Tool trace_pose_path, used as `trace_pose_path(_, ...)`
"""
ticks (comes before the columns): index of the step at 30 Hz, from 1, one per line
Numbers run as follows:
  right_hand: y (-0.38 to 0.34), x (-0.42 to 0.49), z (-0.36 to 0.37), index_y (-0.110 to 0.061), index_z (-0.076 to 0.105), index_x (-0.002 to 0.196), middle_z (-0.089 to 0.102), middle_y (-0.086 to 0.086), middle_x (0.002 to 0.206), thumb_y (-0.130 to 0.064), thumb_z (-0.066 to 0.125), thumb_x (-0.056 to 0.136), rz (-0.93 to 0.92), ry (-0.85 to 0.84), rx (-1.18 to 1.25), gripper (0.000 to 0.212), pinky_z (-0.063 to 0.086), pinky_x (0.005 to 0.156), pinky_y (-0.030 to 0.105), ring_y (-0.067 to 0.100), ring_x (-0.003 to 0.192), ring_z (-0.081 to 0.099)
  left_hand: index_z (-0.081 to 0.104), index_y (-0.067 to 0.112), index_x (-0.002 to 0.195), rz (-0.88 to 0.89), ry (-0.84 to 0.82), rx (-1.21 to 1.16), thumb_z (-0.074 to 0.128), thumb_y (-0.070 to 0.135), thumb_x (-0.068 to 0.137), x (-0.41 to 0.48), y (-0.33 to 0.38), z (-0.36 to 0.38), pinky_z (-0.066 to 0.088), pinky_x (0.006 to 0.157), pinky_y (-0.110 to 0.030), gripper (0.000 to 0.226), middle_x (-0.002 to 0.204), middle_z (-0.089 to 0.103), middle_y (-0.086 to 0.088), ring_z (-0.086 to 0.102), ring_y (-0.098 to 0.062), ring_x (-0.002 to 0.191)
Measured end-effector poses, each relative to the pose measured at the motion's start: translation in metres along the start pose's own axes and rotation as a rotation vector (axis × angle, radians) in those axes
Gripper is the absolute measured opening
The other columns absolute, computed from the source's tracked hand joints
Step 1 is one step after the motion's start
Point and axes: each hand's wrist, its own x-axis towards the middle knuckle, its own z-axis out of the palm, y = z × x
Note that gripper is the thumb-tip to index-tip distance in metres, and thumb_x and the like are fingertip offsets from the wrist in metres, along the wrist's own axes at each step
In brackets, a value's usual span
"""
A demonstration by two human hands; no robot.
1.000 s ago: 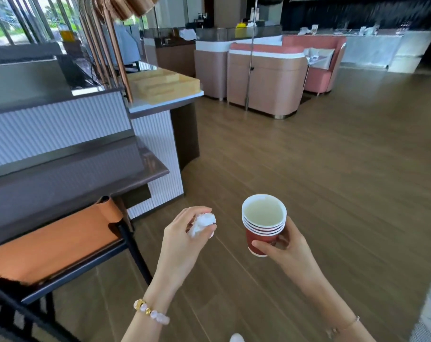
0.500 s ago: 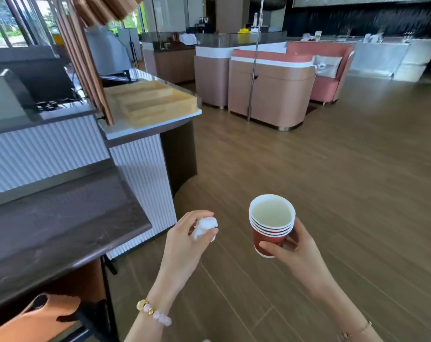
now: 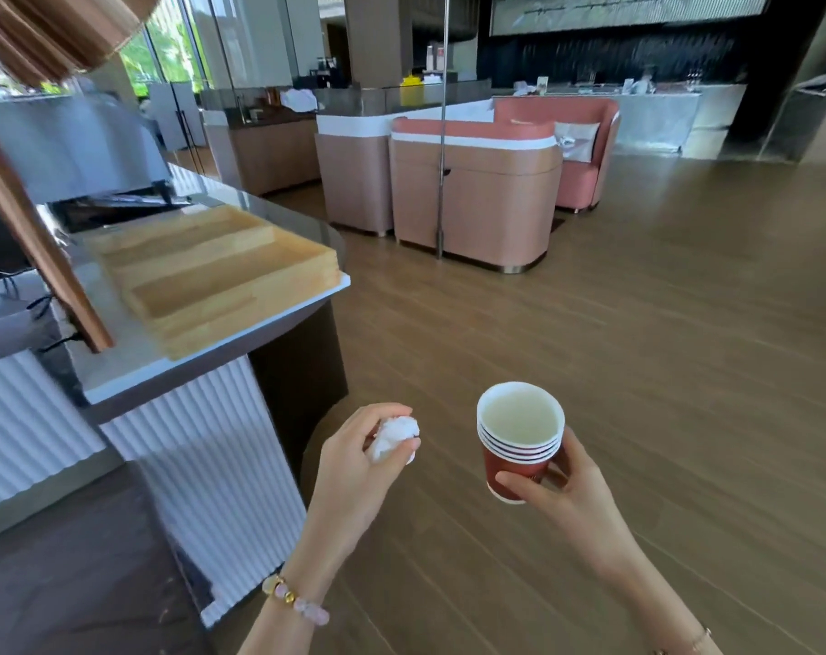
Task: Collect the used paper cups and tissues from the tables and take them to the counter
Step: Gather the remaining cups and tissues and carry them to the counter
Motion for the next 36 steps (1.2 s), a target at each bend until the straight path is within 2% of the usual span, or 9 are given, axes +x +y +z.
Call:
trace_pose_path(7,0.021,0.124,0.004,-0.038,0.055,0.114,0.069,-0.018,0.105,-0.009,0.081,0.07,0.013,0.035,0.002,0.059,0.051,0.08,0.015,0.002,0.098,0.064,0.061,0.035,0.099,0.005,-0.041,-0.004,0.07,0.024,0.081,0.119,-0.035,0.029,0.046,0.07,-0.005,0.023,0.096,0.059,0.025,0.05,0.014,0.096)
trace_pose_path(12,0.045,0.238,-0.011,-0.041,0.056,0.111,0.068,-0.024,0.102,-0.01,0.082,0.069,-0.009,0.048,-0.016,0.058,0.047,0.074,0.007,-0.004,0.094,0.063,0.066,0.027,0.102,-0.019,-0.041,-0.035,0.07,0.019,0.081,0.215,-0.061,0.075,0.048,0.074,-0.009,0.023,0.098,0.064,0.018,0.057,0.004,0.094)
trace_pose_path(14,0.055,0.288,-0.021,-0.042,0.056,0.109,0.068,-0.025,0.102,-0.01,0.082,0.069,-0.021,0.04,-0.019,0.057,0.047,0.074,0.006,-0.005,0.094,0.063,0.066,0.028,0.102,-0.023,-0.04,-0.039,0.069,0.018,0.081,0.261,-0.07,0.097,0.048,0.075,-0.01,0.023,0.098,0.064,0.019,0.056,0.005,0.095)
trace_pose_path(18,0.06,0.391,-0.046,-0.042,0.056,0.112,0.068,-0.022,0.106,-0.014,0.083,0.07,-0.022,-0.001,-0.025,0.058,0.049,0.076,0.01,-0.003,0.098,0.063,0.062,0.038,0.094,-0.033,-0.015,-0.057,0.07,0.018,0.081,0.357,-0.072,0.14,0.046,0.072,-0.007,0.026,0.094,0.062,0.022,0.053,0.011,0.095)
trace_pose_path(23,0.059,0.509,-0.072,-0.051,0.055,0.109,0.067,-0.022,0.108,-0.02,0.083,0.069,-0.043,-0.016,-0.035,0.057,0.047,0.083,0.02,-0.003,0.101,0.062,0.066,0.029,0.099,-0.019,0.017,-0.052,0.07,0.017,0.081,0.469,-0.075,0.187,0.045,0.071,-0.008,0.022,0.095,0.063,0.019,0.056,0.004,0.092)
trace_pose_path(27,0.067,0.584,-0.084,-0.055,0.054,0.107,0.067,-0.022,0.108,-0.021,0.083,0.069,-0.043,-0.013,-0.057,0.058,0.046,0.083,0.02,-0.004,0.101,0.061,0.065,0.031,0.095,-0.018,0.005,-0.084,0.07,0.013,0.08,0.537,-0.09,0.215,0.044,0.071,-0.008,0.024,0.092,0.064,0.019,0.056,0.002,0.092)
trace_pose_path(34,0.101,0.715,-0.085,-0.048,0.054,0.111,0.067,-0.024,0.106,-0.016,0.083,0.069,-0.029,0.014,-0.066,0.06,0.049,0.077,0.011,-0.005,0.099,0.062,0.067,0.031,0.094,-0.03,-0.008,-0.125,0.07,0.011,0.079,0.668,-0.137,0.259,0.041,0.069,-0.005,0.024,0.09,0.065,0.02,0.057,0.001,0.089)
trace_pose_path(36,0.108,0.762,-0.081,-0.046,0.054,0.112,0.068,-0.022,0.106,-0.015,0.082,0.07,-0.025,0.012,-0.064,0.06,0.049,0.08,0.015,-0.004,0.099,0.062,0.067,0.031,0.092,-0.045,-0.006,-0.151,0.07,0.011,0.079,0.712,-0.152,0.268,0.041,0.068,-0.006,0.025,0.089,0.065,0.019,0.058,-0.001,0.086)
